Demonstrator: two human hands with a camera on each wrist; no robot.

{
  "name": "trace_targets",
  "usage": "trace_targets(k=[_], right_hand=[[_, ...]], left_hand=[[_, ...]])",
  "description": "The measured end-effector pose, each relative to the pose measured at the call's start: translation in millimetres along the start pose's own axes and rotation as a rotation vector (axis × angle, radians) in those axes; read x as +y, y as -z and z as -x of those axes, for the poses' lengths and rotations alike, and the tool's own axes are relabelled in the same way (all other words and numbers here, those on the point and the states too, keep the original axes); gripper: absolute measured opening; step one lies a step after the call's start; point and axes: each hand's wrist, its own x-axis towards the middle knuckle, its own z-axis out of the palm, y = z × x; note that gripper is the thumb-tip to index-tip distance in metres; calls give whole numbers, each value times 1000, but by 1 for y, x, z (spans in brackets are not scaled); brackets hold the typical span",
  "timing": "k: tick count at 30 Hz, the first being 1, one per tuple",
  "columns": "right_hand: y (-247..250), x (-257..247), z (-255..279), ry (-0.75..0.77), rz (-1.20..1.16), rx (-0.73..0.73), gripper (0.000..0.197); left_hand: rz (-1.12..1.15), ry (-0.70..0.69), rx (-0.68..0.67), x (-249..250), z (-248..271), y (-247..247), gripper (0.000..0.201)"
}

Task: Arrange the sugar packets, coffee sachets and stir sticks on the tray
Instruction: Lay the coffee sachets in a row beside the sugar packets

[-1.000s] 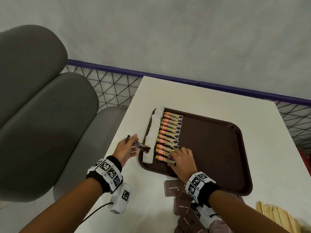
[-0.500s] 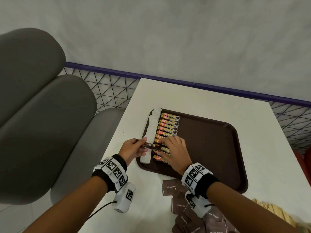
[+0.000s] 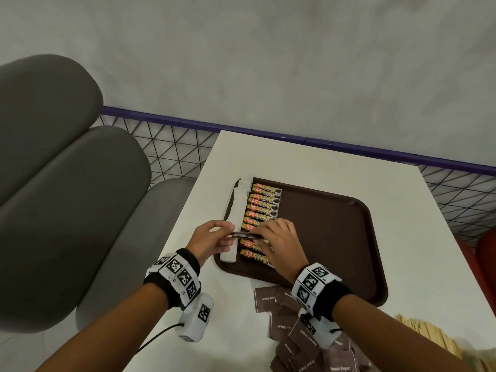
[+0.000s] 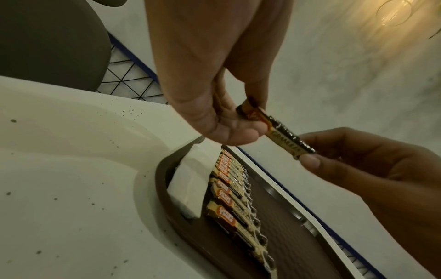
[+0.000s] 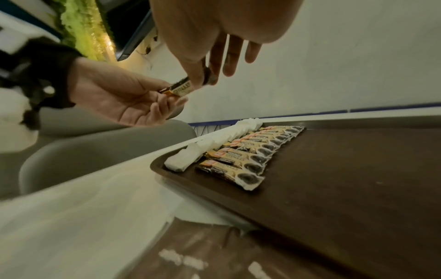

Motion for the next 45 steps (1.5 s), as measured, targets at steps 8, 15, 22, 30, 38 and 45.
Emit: trace_targets(k=[8, 15, 22, 30, 38, 45], right_hand=[[16, -1, -5, -269, -285, -104, 24], [9, 6, 4, -252, -246, -223, 26], [-2, 10, 26, -290, -132, -284, 28], [-19, 8, 41, -330, -33, -384, 29], [-20, 10, 41, -306, -40, -396, 29], [-24, 11, 47, -338, -68, -289, 22]], left_hand=[[-17, -50, -25, 4, 0, -7, 25], [-31, -39, 19, -6, -5, -3, 6], [-136, -58, 63, -22, -5, 1, 4], [-106, -107, 160, -20, -12, 21, 5], [-96, -97, 121, -28, -8, 20, 5], [-137, -100, 77, -26, -6, 16, 4]])
